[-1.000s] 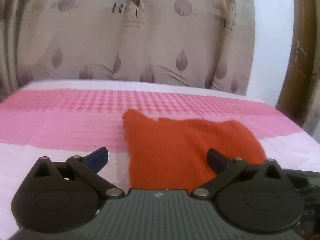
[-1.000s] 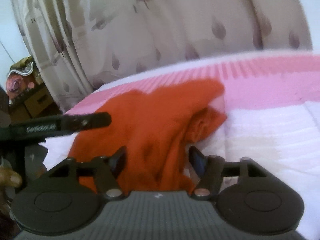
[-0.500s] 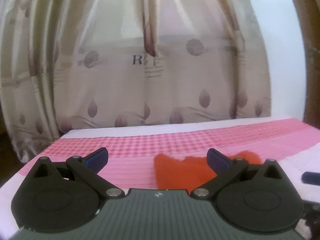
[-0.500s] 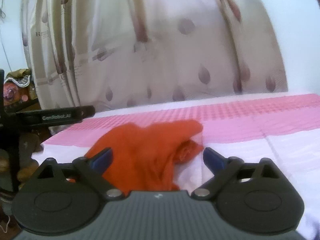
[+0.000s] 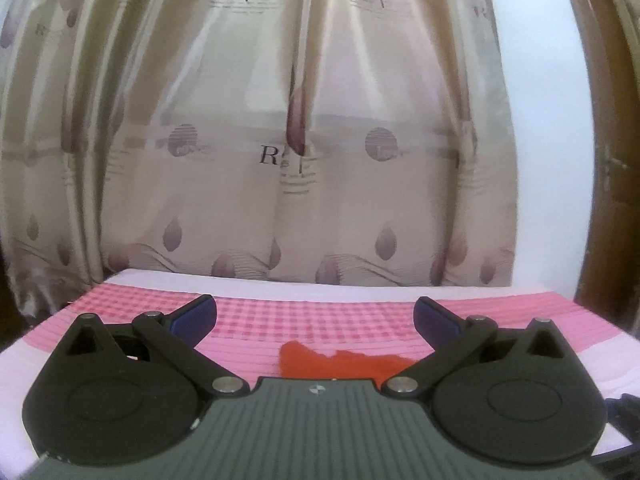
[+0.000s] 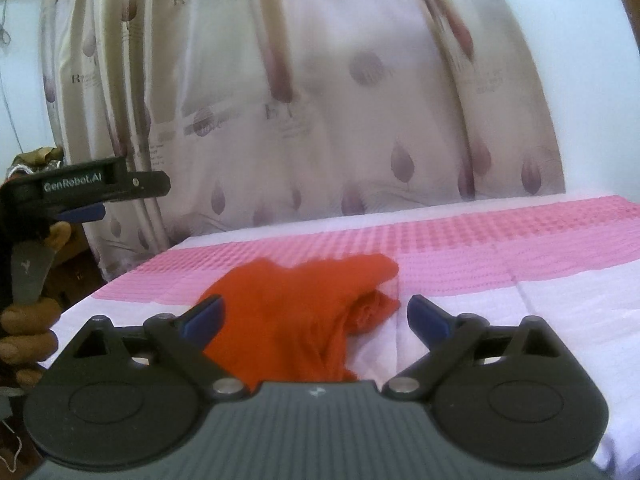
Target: Fold small clothes
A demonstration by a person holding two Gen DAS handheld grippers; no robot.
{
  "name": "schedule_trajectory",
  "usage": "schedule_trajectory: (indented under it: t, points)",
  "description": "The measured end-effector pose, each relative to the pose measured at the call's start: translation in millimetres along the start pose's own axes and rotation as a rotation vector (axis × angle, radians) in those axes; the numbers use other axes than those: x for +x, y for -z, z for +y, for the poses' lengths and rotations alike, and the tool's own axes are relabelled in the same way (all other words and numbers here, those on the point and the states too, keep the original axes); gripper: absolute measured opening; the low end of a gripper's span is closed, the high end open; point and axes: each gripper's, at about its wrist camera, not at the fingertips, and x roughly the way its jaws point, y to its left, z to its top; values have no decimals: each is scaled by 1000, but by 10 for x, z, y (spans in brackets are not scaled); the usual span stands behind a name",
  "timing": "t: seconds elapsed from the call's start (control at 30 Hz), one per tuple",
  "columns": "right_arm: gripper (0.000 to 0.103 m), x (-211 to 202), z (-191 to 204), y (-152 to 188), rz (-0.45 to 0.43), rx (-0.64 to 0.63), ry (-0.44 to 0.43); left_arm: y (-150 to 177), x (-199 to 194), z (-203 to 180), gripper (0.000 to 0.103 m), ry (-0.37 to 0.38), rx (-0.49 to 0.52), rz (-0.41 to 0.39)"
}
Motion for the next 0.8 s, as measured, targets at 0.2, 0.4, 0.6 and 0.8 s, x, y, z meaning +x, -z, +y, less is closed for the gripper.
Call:
schedule_trajectory:
  t: [0.2, 0.4, 0.6, 0.8]
  points:
    - [99, -47, 49, -21, -12, -18, 9, 24, -27, -26, 103, 9, 17, 15]
    - [99, -72, 59, -23, -12, -19, 18, 57, -57, -13, 103, 14, 16, 20]
    - [99, -71, 75, -13, 2, -20, 19, 83, -31, 16, 103, 3, 9, 35]
    - [99, -60, 84, 2, 15, -23, 19, 124, 14, 69, 103, -5, 0, 53]
